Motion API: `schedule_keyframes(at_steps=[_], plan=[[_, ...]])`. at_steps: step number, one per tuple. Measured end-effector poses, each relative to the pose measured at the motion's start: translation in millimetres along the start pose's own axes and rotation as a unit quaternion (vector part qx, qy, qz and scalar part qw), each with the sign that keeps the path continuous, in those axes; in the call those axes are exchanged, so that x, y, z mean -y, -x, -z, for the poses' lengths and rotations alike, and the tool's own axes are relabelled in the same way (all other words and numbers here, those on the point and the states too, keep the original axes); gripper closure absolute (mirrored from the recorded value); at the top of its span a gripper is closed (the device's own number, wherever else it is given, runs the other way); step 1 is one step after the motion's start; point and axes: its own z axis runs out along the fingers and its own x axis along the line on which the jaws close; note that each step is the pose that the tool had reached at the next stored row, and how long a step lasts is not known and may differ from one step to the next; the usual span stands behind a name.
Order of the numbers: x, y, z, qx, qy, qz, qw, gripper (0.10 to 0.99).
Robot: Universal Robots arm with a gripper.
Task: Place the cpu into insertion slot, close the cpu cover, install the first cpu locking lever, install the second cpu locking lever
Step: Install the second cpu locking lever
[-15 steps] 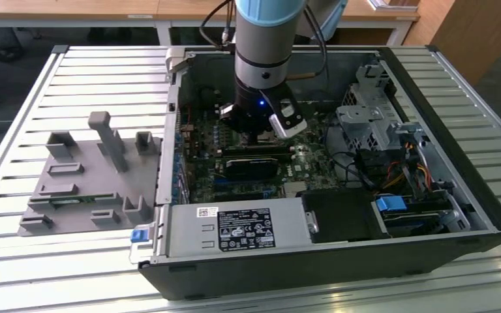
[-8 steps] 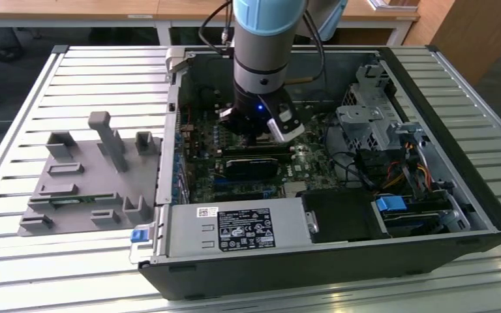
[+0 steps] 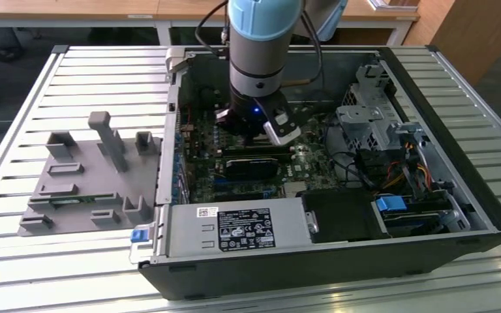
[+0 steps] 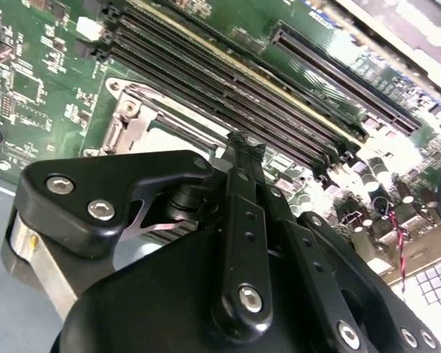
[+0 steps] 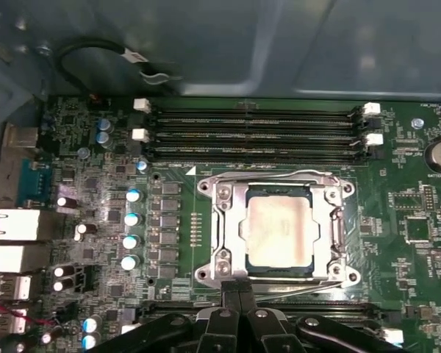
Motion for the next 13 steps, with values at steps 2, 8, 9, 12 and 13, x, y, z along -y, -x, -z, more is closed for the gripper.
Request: schedule_keyframes(at_steps=[2, 8, 9, 12, 13], plan=[[0.7, -3.1, 0.1, 0.0, 0.0019, 0.0, 1.0, 0.98], [3.1, -7.1, -0.9, -0.0001, 0.0083, 0.0, 1.0, 0.98], [3.9, -7.6, -0.9, -0.0001, 0.0105, 0.0, 0.9999, 0.98], [6.8, -8.3, -0.8, -0.0001, 0.0147, -0.001, 0.9999, 0.98], [7.7, -8.5, -0.8, -0.0001, 0.0156, -0.001, 0.9999, 0.98]])
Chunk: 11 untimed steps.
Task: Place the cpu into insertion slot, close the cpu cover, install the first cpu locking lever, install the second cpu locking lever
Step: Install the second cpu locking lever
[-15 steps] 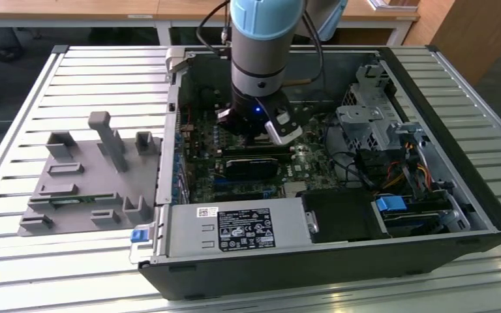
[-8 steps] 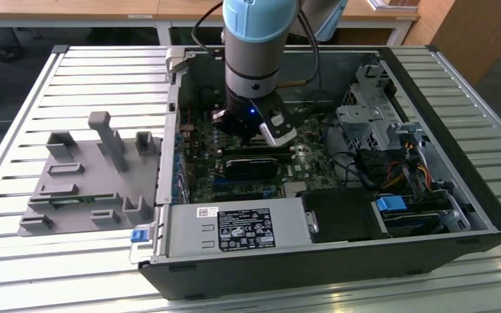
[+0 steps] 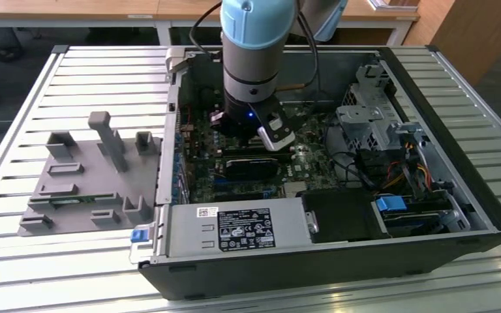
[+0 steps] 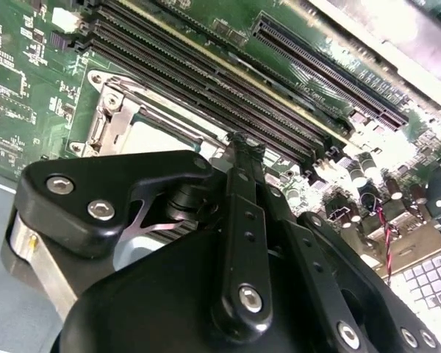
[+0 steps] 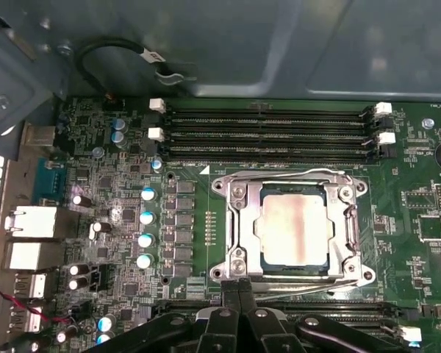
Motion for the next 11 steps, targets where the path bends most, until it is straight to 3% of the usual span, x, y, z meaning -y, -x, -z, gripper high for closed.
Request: schedule_keyframes(at_steps=[11], plan=[[2.5, -5.5, -6.5, 0.0, 0.0093, 0.0, 1.0, 0.98]])
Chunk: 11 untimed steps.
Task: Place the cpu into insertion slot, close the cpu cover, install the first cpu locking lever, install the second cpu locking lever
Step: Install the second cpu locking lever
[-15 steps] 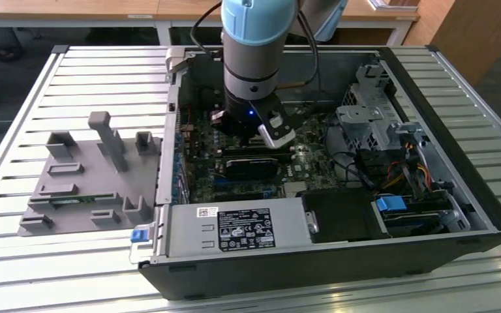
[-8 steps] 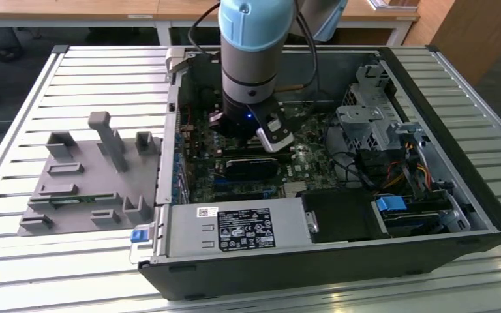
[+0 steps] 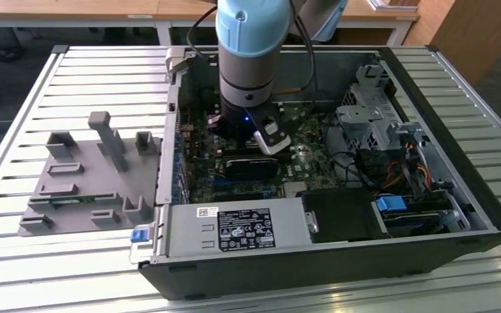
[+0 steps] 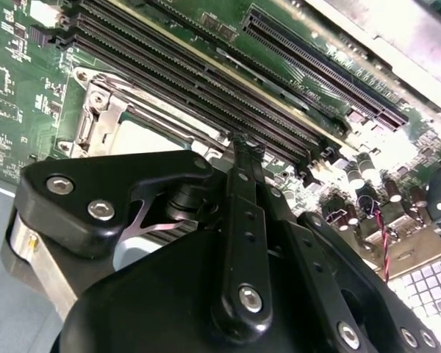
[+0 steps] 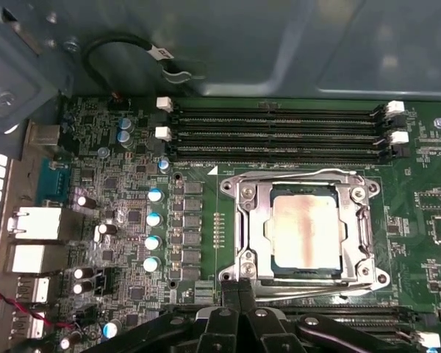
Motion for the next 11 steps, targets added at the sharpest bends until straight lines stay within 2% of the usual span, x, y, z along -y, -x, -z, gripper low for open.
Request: schedule_keyframes(at_steps=[11], plan=[[1.1, -0.9, -4.5, -0.0001, 0.0105, 0.0, 0.9999, 0.98]])
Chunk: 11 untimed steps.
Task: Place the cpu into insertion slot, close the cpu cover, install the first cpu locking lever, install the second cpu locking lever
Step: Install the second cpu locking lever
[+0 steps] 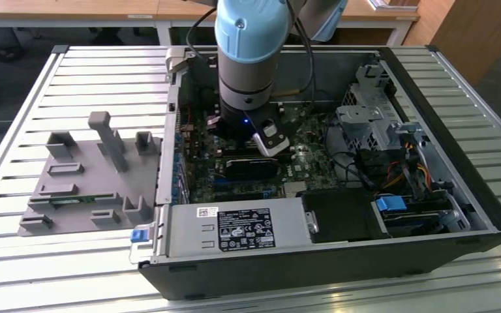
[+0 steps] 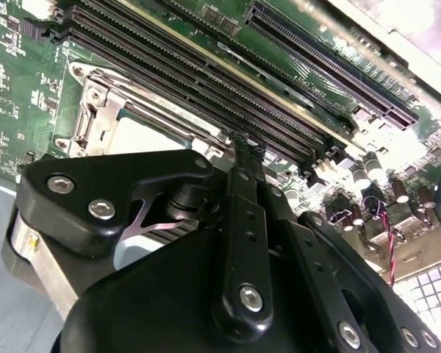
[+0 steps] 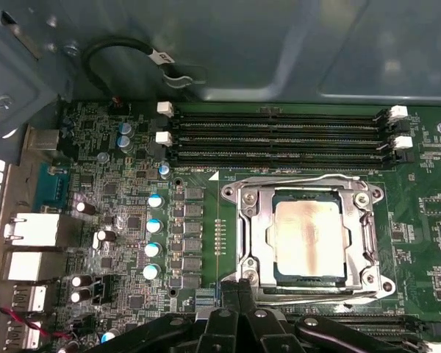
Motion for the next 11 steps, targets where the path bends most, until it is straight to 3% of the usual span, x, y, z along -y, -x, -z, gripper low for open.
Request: schedule_keyframes(at_steps=[11], plan=[[0.5, -1.7, -4.5, -0.0001, 0.0101, 0.0, 0.9999, 0.98]])
